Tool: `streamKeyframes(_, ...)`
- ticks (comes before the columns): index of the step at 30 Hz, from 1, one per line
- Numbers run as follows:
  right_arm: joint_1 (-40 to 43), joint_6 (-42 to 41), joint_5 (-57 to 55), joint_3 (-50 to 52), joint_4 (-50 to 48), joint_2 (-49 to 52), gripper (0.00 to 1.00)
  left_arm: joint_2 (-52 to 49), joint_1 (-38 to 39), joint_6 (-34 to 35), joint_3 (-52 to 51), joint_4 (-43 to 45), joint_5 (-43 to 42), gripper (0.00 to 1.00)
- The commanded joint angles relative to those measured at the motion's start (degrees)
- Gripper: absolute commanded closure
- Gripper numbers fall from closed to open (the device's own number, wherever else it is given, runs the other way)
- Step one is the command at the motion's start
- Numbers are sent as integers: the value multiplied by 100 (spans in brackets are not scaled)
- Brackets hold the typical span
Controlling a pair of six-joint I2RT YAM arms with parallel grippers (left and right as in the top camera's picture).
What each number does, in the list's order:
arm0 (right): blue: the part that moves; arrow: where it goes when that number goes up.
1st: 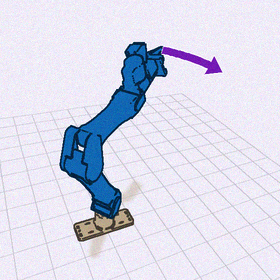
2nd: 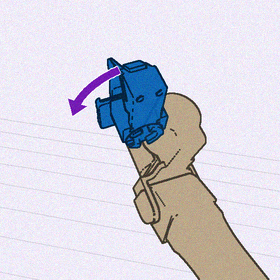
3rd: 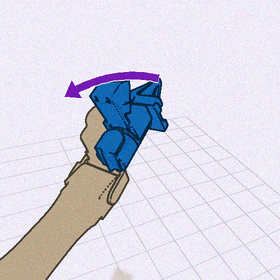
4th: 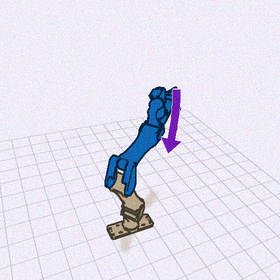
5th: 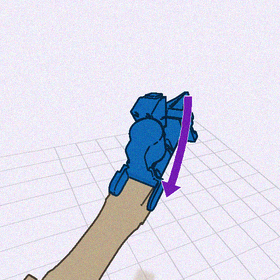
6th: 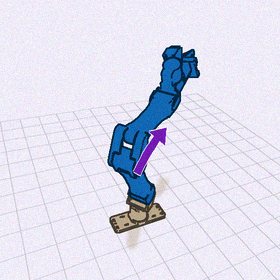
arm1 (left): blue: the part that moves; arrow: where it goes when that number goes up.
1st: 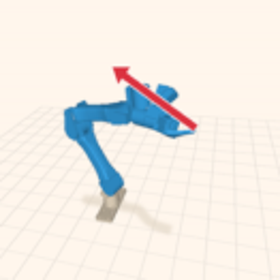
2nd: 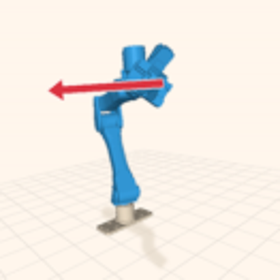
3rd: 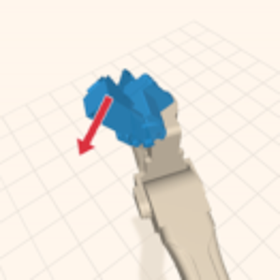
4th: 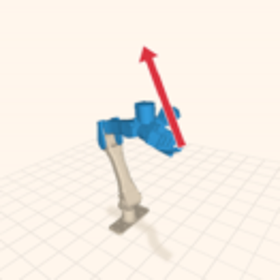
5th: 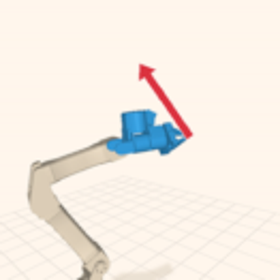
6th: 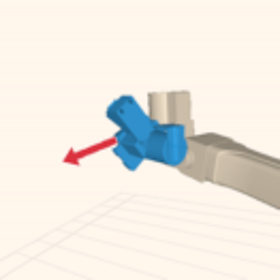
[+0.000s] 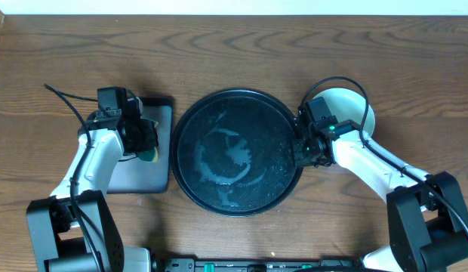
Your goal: Clean dirty plates on tray and stack at the side
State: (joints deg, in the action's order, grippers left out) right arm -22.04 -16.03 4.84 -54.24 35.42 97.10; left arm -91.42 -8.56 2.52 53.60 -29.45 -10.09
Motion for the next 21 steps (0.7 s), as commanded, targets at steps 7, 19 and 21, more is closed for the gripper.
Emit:
streamKeyframes(7, 33, 413, -98, -544, -24, -894, 55, -11, 13, -76, -173, 46, 717, 83)
streamKeyframes(19, 741, 411, -1377, -452, -227, -826, 47, -22, 13, -74, -260, 155, 710, 79)
streamKeyframes(21, 809, 409, -1355, -452, -234, -673, 46, -22, 13, -74, -260, 157, 713, 77)
